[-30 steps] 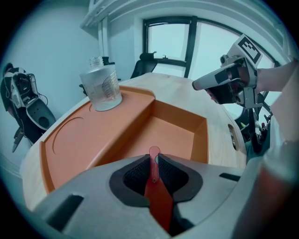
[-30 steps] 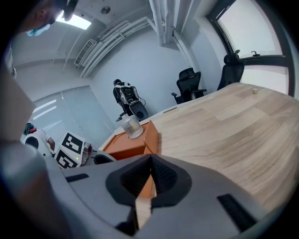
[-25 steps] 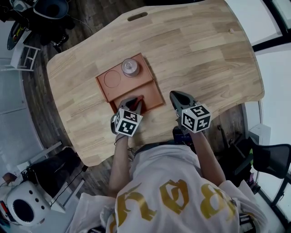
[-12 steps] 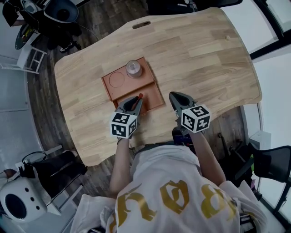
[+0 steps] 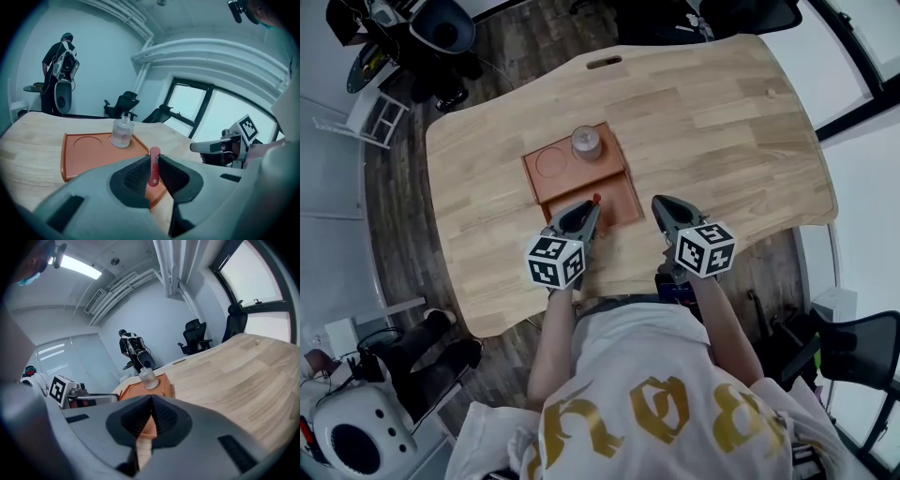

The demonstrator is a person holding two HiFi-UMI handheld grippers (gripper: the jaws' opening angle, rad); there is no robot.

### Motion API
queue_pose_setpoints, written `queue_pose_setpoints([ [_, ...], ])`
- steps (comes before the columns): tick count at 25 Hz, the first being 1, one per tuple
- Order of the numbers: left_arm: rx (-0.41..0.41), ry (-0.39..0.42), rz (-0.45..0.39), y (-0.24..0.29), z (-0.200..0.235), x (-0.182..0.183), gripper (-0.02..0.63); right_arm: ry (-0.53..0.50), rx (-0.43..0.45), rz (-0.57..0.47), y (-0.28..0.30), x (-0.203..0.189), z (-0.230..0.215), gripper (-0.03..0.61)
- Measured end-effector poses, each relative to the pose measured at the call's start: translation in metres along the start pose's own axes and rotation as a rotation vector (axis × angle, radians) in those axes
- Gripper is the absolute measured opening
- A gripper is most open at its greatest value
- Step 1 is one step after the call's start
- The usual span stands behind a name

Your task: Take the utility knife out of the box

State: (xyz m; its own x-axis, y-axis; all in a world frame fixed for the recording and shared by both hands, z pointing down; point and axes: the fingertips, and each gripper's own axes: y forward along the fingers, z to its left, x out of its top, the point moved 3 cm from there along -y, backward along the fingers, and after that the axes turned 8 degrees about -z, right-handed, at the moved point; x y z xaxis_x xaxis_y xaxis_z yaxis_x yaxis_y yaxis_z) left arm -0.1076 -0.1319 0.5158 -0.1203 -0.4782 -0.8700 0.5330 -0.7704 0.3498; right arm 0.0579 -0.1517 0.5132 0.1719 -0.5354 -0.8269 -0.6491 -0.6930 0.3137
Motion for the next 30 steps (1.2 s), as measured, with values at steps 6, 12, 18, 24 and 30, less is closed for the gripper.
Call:
queue_pose_setpoints([
  [6, 0.015, 0.000, -0.053, -0.019, -0.002, 0.011, 0.055, 0.055, -0.035, -0.073, -0.011, 0.008, 0.002, 0.012],
  [12, 0.039, 0.015, -0.118, -0.040, -0.009, 0.024, 0.055, 0.006, -0.035, -0.097, -0.019, 0.014, 0.014, 0.011],
  [18, 0.058, 0.043, -0.227, -0.062, -0.021, 0.048, 0.055, -0.075, -0.028, -0.141, -0.032, 0.034, 0.023, 0.011],
  [24, 0.063, 0.102, -0.295, -0.081, -0.037, 0.065, 0.055, -0.120, -0.019, -0.183, -0.045, 0.051, 0.035, 0.011],
  [30, 0.064, 0.118, -0.323, -0.089, -0.041, 0.071, 0.055, -0.151, -0.007, -0.202, -0.053, 0.055, 0.046, 0.011],
])
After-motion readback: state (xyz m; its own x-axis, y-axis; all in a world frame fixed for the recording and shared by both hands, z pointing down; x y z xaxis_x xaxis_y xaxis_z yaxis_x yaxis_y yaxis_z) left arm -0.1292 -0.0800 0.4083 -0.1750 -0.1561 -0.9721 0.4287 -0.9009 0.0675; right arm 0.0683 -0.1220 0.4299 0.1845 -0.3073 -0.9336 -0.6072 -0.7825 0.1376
